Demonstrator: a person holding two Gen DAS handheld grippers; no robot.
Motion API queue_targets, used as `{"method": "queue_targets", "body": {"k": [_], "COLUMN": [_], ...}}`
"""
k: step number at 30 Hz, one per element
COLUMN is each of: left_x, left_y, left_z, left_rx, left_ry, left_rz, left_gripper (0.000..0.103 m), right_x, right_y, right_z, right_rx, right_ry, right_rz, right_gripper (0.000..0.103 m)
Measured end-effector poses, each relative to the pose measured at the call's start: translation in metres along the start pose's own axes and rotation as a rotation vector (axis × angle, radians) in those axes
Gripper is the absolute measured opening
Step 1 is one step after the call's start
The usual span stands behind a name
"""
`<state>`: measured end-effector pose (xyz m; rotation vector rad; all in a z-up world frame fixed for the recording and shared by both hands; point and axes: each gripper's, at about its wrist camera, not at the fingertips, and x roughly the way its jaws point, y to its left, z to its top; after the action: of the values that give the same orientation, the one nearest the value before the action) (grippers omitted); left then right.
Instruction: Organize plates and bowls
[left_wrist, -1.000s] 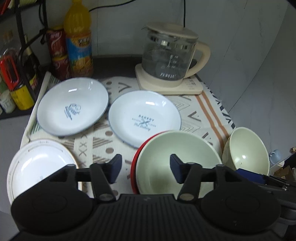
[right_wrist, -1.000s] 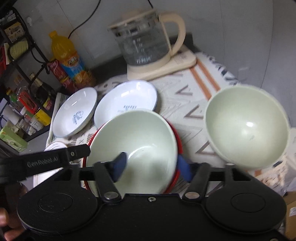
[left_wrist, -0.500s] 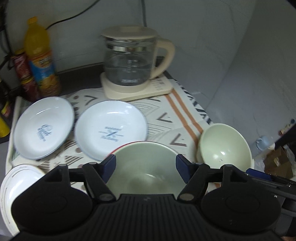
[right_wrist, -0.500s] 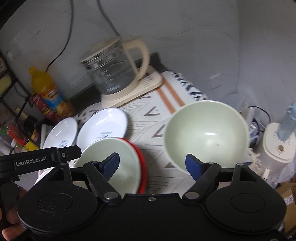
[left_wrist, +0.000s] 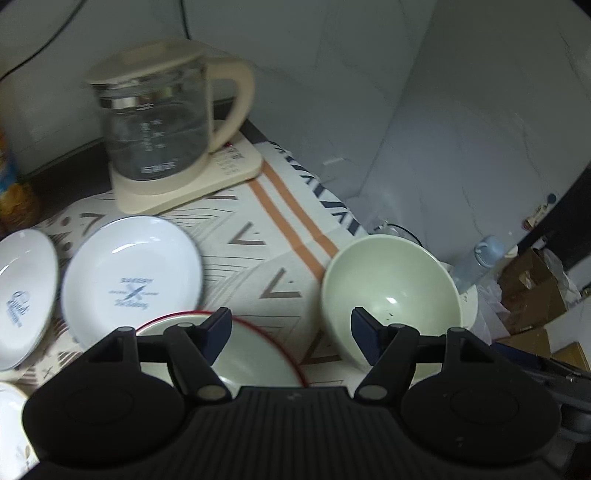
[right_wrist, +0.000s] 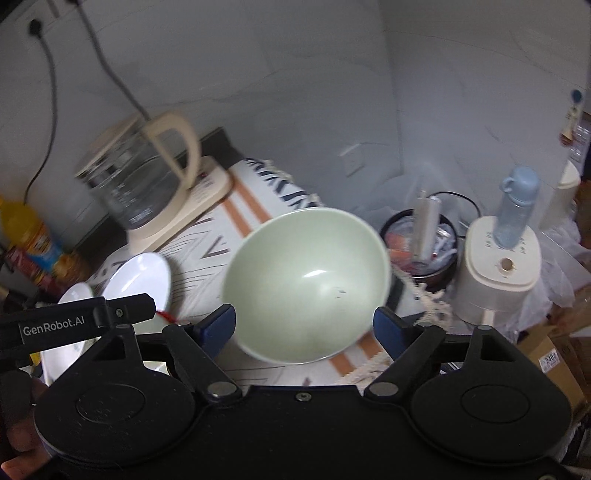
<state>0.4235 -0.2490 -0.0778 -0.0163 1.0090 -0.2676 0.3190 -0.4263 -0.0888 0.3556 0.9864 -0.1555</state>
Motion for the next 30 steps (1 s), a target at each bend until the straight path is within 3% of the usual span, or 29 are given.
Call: {"method": "queue_targets", "body": {"k": [8, 18, 20, 21, 22, 24, 25, 30], "left_x": [0.035, 0.083, 0.091, 0.096, 0.1, 0.105, 0.105, 0.106], "left_y": [-0.012, -0.002, -0.001, 0.0, 0.0, -0.003, -0.006, -0.008], "left_z": [0.014, 0.028, 0.031, 0.032, 0.032, 0.033, 0.033, 0.032], "left_rx": [0.025, -0.007, -0.026, -0.038, -0.051, -0.053, -0.04, -0.025], "left_ry": [0.049, 0.138, 0.181, 0.207, 0.231, 0.26, 0.261, 0.249], "left_rz": [-0.028, -0.01, -0.022, -0.031, -0.053, -0.092, -0.093, -0.1], "left_gripper": [0.069, 0.065, 0.053, 0.035, 0.021, 0.004, 0.002, 0.002], "right_x": [0.011, 0.048, 0.055, 0.059, 0.064, 0.072, 0.076, 0.077], "right_y": [-0.019, -0.032, -0.033, -0.033, -0.032, -0.033, -0.034, -0.034], "right_z": [0.002, 0.005, 0.005, 0.005, 0.005, 0.004, 0.003, 0.004], "right_rx": [0.063, 0.151, 0.15, 0.148, 0.146, 0.147, 0.153, 0.156], "right_ry": [0.011, 0.065, 0.079, 0.088, 0.104, 0.132, 0.151, 0.147], "right_rz": [-0.055, -0.07, -0.071, -0.072, -0.076, -0.09, -0.095, -0.093], "right_gripper": [0.083, 0.082, 0.081, 0.081, 0.077, 0.047, 0.016, 0.014]}}
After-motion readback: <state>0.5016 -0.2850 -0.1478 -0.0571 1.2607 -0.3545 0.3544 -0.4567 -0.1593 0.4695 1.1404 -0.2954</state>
